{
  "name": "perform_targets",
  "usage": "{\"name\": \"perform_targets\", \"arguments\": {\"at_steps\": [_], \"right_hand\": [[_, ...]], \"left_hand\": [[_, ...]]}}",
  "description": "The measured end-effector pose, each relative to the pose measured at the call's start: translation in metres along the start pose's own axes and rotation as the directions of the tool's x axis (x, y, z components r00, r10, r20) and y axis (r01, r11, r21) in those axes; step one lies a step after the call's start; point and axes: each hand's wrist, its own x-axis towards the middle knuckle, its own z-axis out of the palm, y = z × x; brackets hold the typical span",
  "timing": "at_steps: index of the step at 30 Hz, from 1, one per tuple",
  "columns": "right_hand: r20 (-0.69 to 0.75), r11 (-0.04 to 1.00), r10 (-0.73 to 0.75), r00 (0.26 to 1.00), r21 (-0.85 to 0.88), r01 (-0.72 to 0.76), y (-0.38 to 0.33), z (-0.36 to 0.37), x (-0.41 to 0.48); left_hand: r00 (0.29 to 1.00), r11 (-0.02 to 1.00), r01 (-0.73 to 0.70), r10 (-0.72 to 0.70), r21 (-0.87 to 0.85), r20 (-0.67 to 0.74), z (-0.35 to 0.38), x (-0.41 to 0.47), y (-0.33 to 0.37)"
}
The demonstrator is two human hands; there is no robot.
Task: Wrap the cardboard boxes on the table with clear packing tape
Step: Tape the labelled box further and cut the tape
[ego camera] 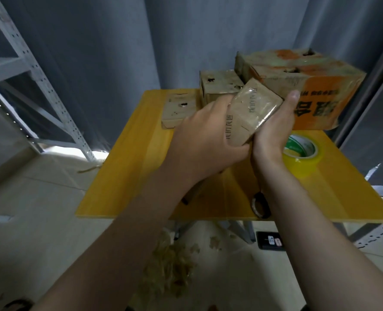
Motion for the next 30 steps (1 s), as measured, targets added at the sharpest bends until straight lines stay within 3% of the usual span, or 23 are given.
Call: {"name": "perform_targets", "arguments": {"at_steps": [6, 14, 17, 19, 21, 24, 27, 30], "right_hand": [[-0.115, 0.956, -0.288, 0.951, -0.084, 0.280, 0.000, -0.004, 0.005], [-0.088, 0.910, -0.379, 0.921, -0.216, 0.354, -0.006, -0.009, 0.002], [-0.001, 0.937, -0.284, 0.959, -0.213, 0.277, -0.009, -0.003, -0.002], [0.127, 0.988, -0.045, 0.991, -0.144, 0.063, -0.013, 0.006, -0.006], [0.232, 0.981, 0.147, 0.961, -0.157, -0.112, -0.016, 0.010, -0.007], [0.304, 0.964, 0.201, 0.931, -0.233, -0.132, -0.021, 0.014, -0.012], [0.303, 0.967, 0.142, 0.942, -0.245, -0.067, -0.025, 0.015, -0.017], [0.301, 0.967, 0.115, 0.947, -0.251, -0.038, -0.031, 0.014, -0.018]], "left_hand": [[0.994, 0.974, 0.091, -0.077, -0.208, 0.074, -0.010, -0.003, -0.013], [0.989, 0.867, 0.136, -0.094, -0.480, 0.110, -0.014, -0.001, -0.038], [0.991, 0.781, 0.135, -0.095, -0.610, 0.098, -0.013, 0.001, -0.052], [0.993, 0.720, 0.119, -0.089, -0.683, 0.079, -0.013, 0.001, -0.056], [0.993, 0.671, 0.117, -0.097, -0.732, 0.069, -0.012, 0.001, -0.059], [0.995, 0.738, 0.072, -0.098, -0.671, -0.002, -0.009, 0.003, -0.060], [0.986, 0.856, 0.039, -0.118, -0.515, -0.122, -0.008, 0.007, -0.058], [0.981, 0.942, 0.081, -0.133, -0.325, -0.140, -0.009, 0.007, -0.047]]}}
